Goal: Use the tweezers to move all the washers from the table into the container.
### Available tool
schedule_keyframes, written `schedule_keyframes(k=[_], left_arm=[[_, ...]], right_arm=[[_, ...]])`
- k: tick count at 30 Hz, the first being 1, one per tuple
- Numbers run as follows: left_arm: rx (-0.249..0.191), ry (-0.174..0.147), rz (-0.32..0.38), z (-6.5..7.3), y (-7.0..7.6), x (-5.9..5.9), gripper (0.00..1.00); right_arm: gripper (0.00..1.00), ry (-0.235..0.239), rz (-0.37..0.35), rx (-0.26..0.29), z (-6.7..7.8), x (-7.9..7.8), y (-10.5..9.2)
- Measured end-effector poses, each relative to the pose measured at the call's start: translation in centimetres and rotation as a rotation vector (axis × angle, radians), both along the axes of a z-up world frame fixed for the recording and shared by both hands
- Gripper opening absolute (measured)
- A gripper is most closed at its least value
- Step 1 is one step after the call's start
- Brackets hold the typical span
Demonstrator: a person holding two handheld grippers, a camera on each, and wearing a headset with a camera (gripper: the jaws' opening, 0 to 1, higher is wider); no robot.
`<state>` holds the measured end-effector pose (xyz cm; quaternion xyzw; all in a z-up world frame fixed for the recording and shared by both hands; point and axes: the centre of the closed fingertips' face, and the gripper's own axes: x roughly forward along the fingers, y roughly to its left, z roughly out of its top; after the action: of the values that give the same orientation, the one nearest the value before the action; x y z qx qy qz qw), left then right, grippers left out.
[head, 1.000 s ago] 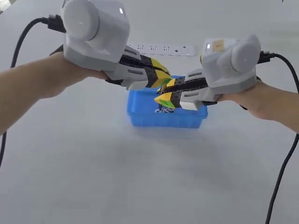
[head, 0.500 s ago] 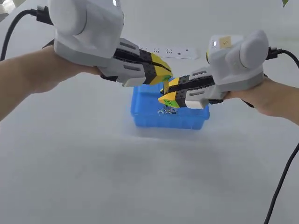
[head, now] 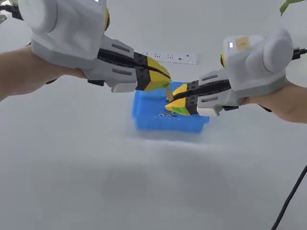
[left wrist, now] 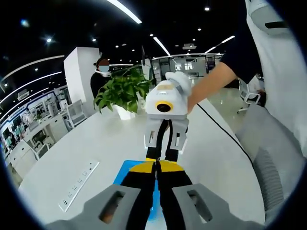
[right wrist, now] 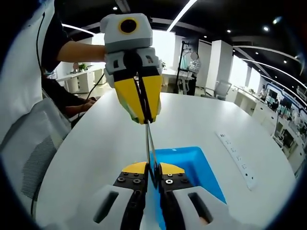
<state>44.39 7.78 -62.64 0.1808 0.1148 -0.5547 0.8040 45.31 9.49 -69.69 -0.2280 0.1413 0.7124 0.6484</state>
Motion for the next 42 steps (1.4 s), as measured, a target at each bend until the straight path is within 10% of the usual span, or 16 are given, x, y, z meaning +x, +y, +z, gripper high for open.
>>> schedule_keyframes(k=[12,23,42], left_arm=[[0.008,0.048,0.029,-2.5,0.1,-1.8,0.07],[0.139,0.037,-0.041,-5.6,0.0,-2.7,0.07],[0.312,0.150,-0.038,-13.3,1.1,-2.1,0.05]], right_arm=[[0.08,-0.015,0.026,-0.123,-1.5,-2.3,-1.8],[0.07,-0.036,0.061,-0.198,-3.5,-3.0,-2.4],[0.07,-0.068,0.121,-0.342,-7.7,-3.1,-3.1]])
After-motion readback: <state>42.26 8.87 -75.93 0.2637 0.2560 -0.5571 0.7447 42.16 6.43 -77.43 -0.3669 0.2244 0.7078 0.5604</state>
